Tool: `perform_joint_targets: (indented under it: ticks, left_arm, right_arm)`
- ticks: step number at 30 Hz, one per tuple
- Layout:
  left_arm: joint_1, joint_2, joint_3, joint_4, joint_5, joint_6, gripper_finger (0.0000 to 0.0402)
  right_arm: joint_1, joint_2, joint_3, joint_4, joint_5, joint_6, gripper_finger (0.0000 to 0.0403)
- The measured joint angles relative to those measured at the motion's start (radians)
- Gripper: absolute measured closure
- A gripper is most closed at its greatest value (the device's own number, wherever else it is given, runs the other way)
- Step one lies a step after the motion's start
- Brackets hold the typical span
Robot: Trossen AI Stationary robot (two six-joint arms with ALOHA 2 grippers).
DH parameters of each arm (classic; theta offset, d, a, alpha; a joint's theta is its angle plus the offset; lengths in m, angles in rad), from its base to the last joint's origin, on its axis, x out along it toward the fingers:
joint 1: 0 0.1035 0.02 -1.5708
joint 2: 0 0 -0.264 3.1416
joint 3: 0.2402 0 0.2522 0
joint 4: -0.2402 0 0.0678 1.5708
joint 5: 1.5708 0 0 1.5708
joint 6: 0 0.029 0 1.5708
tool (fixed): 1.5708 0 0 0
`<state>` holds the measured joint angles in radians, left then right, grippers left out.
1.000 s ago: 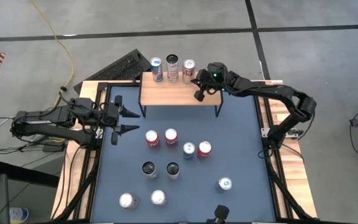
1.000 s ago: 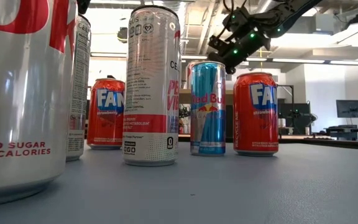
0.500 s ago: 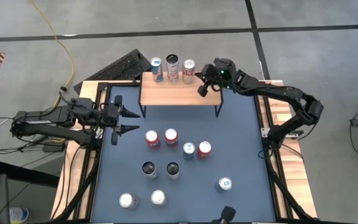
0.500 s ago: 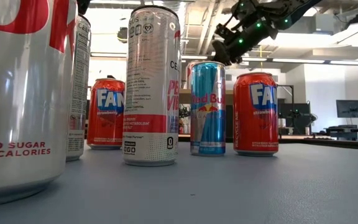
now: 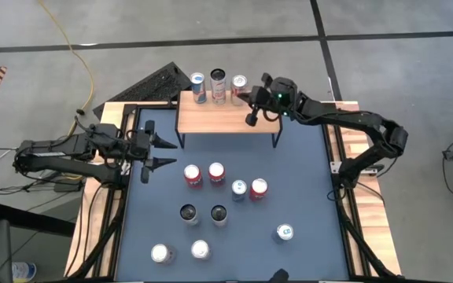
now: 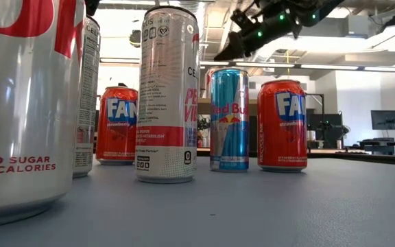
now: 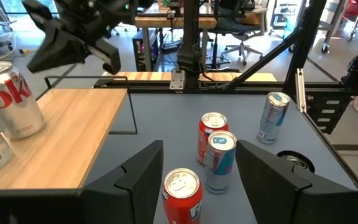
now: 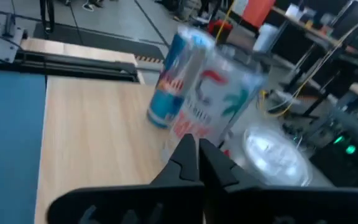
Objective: Place canned beverage on shelf
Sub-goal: Put the right silver soda can on the shelf
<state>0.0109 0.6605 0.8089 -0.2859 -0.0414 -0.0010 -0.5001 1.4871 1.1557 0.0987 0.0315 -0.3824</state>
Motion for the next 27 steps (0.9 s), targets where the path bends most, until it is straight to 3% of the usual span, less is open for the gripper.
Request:
perform_joint_targets:
  ticks: [13, 27]
  left_arm:
    - [0.0, 0.0, 0.0, -0.01, -0.05, 0.001, 0.021]
    - [0.0, 0.0, 0.0, -0.008, -0.053, 0.007, 0.021]
  right_arm:
    - [-0.009, 0.006, 0.084, -0.053, 0.05, -0.077, 0.025]
    - [-0.064, 0.007, 0.084, -0.111, 0.08, -0.004, 0.0222]
